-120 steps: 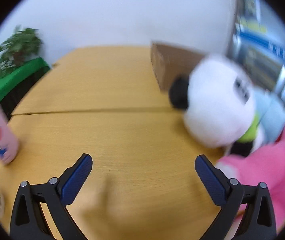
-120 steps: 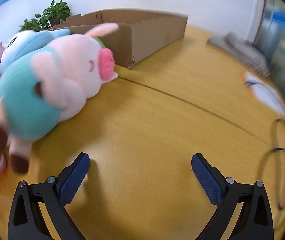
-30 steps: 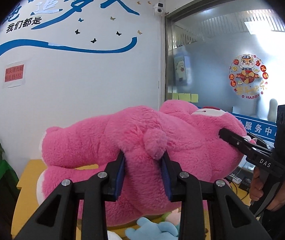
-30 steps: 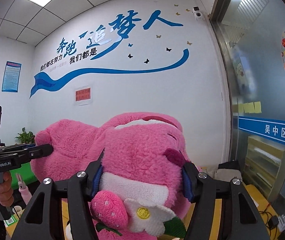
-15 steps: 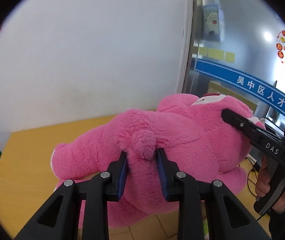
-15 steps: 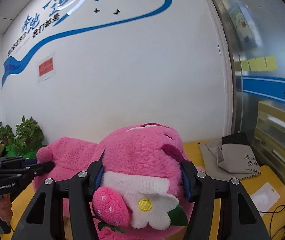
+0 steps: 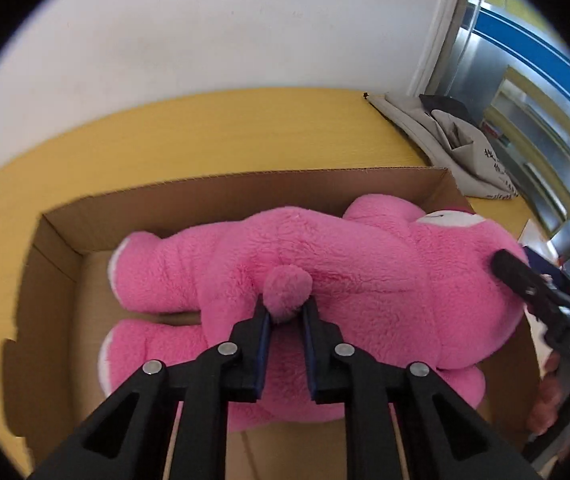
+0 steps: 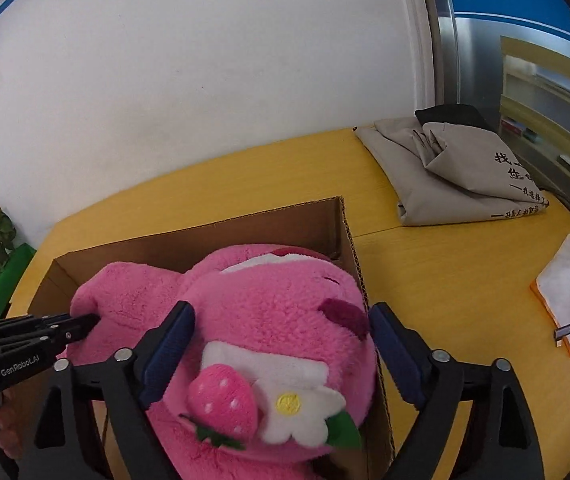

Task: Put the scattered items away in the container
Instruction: 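Lower the pink bear into the box and open both grippers, then move both grippers back to the light-blue plush on the table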

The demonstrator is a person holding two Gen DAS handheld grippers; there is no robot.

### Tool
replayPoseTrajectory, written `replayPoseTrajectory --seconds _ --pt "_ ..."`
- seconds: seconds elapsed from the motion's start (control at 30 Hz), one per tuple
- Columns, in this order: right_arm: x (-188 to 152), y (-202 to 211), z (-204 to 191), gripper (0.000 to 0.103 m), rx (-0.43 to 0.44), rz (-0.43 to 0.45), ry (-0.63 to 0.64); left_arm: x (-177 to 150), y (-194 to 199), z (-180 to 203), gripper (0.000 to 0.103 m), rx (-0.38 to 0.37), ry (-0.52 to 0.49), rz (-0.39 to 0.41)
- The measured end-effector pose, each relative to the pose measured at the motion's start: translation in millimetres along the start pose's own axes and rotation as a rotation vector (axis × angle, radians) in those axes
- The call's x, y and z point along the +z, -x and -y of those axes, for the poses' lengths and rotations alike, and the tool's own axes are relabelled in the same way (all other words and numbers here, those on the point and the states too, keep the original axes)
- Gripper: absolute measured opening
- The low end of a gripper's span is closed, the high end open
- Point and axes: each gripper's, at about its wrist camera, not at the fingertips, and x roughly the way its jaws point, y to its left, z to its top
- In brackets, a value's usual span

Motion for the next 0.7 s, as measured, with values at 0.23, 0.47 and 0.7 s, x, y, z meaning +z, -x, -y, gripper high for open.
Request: replayPoseTrajectory --seconds 0.23,0.47,0.7 --pt "-60.9 74.7 -36.2 0.103 0.187 -0.124 0.254 -50.7 86.6 -57.2 0.067 0.089 -0.049 -0.025" --pt "-126.8 44.5 -23.8 0.099 0.094 -0.376 0.265 -135.5 65.6 -122.6 0.064 0.114 0.107 -0.331" --pt "-138.8 68.5 -5.6 0.098 0.083 -0.345 0.298 -173.1 86.3 -107.5 0.059 0.020 0.110 -0.386"
